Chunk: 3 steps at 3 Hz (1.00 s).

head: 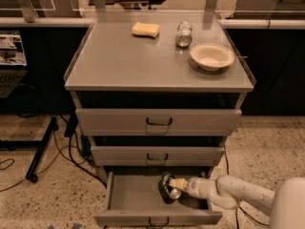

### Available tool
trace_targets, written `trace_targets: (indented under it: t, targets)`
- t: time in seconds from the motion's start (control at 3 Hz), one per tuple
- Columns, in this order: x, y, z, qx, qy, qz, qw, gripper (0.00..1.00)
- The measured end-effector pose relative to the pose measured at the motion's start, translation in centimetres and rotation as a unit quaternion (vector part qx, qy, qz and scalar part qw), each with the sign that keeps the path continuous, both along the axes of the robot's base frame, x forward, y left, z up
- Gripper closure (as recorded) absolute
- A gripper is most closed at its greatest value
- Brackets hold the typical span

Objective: Place green can into bottom drawer

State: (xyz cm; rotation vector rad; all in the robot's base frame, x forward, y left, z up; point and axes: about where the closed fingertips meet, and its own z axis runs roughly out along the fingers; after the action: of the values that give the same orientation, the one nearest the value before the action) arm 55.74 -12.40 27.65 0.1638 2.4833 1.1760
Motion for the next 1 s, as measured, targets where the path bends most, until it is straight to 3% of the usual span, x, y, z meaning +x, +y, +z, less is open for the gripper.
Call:
trace_targets:
  t: [0.67, 1.0]
  targets:
    - [-0.2, -1.9, -7.1, 0.026, 0.062, -0.034, 0.9972, 1.0]
    - [0.4, -2.3, -9.2, 0.025, 0.08, -0.048, 0.9953, 1.0]
